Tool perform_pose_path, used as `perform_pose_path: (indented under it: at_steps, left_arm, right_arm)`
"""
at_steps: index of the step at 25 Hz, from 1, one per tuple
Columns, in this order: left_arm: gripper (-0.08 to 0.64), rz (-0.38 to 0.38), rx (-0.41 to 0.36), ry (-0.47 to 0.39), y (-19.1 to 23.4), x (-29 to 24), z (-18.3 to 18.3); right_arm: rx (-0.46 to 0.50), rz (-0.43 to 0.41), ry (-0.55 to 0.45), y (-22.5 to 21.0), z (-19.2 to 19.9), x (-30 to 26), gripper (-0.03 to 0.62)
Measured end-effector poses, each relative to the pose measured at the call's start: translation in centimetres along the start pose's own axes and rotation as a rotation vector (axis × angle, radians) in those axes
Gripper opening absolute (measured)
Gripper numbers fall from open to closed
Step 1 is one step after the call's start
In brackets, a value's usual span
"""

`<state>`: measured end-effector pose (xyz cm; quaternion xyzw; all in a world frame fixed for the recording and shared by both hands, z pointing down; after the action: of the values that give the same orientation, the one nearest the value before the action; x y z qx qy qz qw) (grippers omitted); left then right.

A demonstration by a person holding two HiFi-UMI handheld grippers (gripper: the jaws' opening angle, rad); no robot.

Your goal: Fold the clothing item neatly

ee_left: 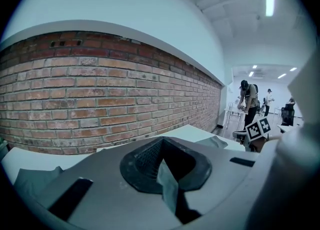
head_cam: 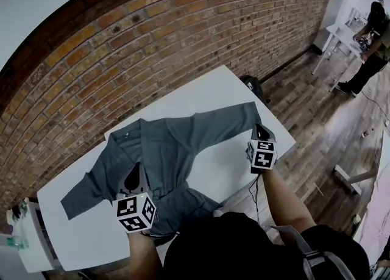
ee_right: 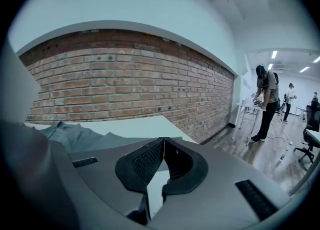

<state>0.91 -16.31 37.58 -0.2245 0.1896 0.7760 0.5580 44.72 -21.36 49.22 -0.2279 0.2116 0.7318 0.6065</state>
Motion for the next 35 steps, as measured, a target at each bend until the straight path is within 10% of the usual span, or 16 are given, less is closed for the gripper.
perform_pose_path:
  at_steps: [14,35]
  left_arm:
    - [-0.008,-0.094,0.006,0.025,-0.4,0.7,0.7]
    - [-0.008,-0.147,0.006,0.067,-0.7,1.3,2.5]
  right_arm:
    - [-0.055,-0.01,0.297,-4.5,4.9,-9.0,0.11]
    - [-0.018,-0.005,0.492,-5.2,4.9,-12.7,0.041]
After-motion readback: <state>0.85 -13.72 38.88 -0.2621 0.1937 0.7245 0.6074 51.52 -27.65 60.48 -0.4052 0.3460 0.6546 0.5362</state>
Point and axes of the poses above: the fingertips, and each gripper's own axes: x backward along the fingers, y to its left, z out of its underside, the point moved 3 cm from there along x, backward along the fingers, and after that the axes turned 14 degrees about y, right-handed, at the moved point
